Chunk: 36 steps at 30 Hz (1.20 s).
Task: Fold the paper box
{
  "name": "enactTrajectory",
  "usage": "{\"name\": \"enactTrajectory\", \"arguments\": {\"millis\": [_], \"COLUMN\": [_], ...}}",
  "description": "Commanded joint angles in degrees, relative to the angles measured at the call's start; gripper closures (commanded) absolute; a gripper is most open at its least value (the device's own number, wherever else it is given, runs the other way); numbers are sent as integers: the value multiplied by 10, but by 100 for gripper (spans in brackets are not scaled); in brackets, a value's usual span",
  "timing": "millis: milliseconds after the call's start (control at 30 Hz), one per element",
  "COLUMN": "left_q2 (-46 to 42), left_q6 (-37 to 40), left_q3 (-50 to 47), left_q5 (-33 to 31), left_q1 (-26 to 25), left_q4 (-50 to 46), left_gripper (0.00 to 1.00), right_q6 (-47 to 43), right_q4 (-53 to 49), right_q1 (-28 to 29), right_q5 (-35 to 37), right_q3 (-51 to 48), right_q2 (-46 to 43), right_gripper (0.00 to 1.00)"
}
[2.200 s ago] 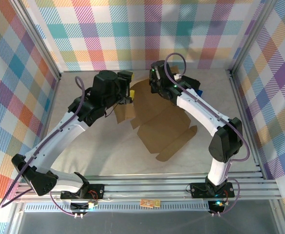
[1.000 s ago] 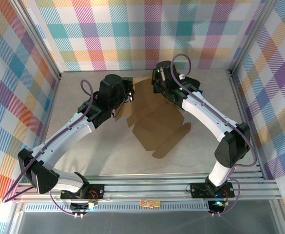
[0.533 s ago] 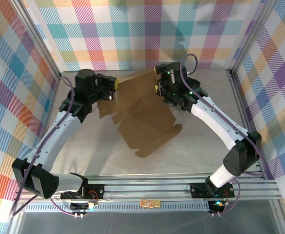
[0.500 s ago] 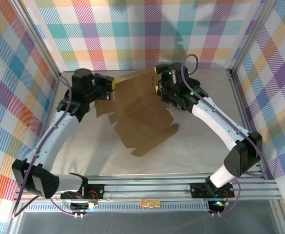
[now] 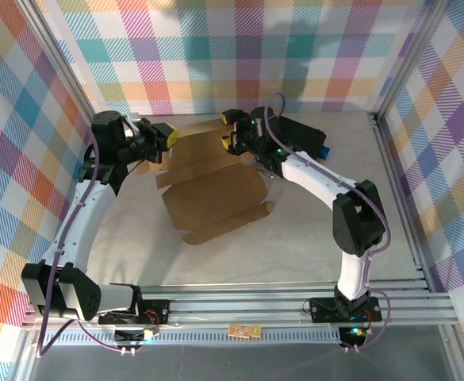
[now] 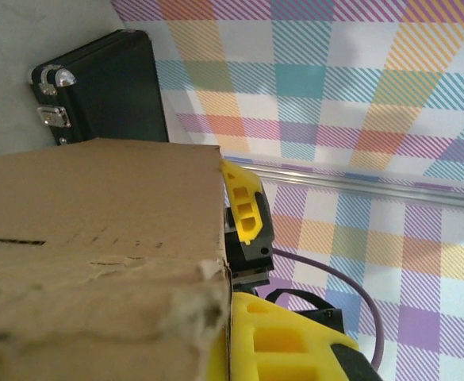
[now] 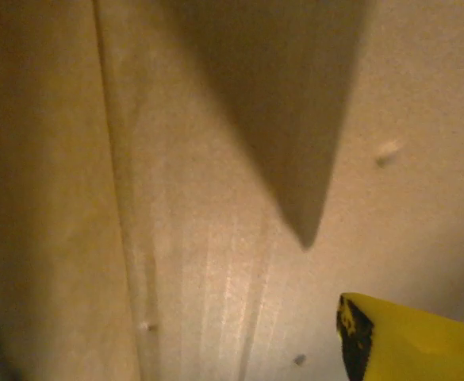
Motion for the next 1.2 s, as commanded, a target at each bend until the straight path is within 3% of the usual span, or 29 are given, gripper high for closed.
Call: {"name": "enactTrajectory", "arguments": {"millis": [0, 333, 533, 633, 767, 900, 1033, 1167], "left_q2": [7, 28, 39, 39, 39, 39, 40, 37], "left_q6": [16, 28, 37, 43, 48, 47, 44, 45], "left_q3": [1, 6, 23, 23, 20, 20, 21, 22], "left_q5": [40, 41, 42, 40, 40, 41, 42, 43], "left_q1": [4, 9, 10, 10, 11, 10, 10, 10], "left_q4": [29, 27, 16, 7, 2, 6, 10, 6], "left_gripper": [100, 100, 100, 100, 100, 100, 100, 100], "right_q6": [19, 43, 60, 64, 66, 62, 62, 59], "right_q4": [80, 90, 102, 97, 89, 78, 77, 88], "right_q1": [2, 8, 9, 9, 9, 10, 13, 16], "right_q5": [9, 32, 41, 43, 45, 37, 37, 49], "right_q3": [18, -2, -2, 2, 5, 15, 19, 14], "right_q2": [6, -10, -6, -12, -22, -18, -8, -6], "right_gripper": [41, 63, 84, 82, 70, 70, 77, 94]}}
